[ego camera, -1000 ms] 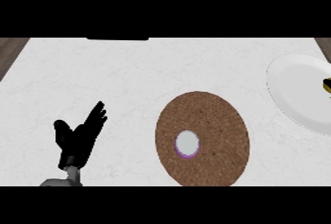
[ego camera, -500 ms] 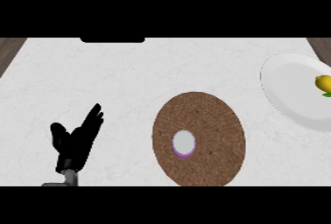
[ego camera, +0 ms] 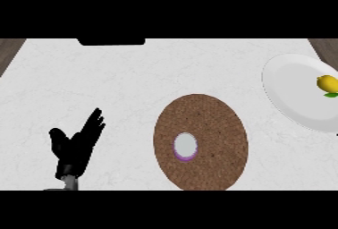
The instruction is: Pick the lemon from the placemat and place it in the plate
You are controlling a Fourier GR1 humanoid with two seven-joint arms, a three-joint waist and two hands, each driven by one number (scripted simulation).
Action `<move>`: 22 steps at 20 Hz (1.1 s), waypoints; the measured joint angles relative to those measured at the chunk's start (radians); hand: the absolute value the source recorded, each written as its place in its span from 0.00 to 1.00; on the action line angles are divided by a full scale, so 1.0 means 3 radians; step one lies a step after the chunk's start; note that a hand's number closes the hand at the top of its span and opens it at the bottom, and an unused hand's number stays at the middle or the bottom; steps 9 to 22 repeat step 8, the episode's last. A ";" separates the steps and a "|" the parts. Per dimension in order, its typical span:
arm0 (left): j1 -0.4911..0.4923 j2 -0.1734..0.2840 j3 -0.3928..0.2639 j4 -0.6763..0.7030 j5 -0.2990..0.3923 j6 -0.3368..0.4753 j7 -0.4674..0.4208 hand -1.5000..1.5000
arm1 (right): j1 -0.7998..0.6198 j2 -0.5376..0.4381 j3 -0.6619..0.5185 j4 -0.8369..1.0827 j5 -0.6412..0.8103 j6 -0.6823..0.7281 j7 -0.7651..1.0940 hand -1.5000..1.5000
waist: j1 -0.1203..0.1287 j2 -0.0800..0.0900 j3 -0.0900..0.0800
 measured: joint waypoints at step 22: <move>0.0015 -0.0005 0.0026 -0.0068 -0.0004 -0.0007 0.0062 0.50 | 0.0767 0.0372 0.0220 -0.1224 -0.0022 -0.0079 0.0498 0.00 | 0.0000 0.0005 -0.0002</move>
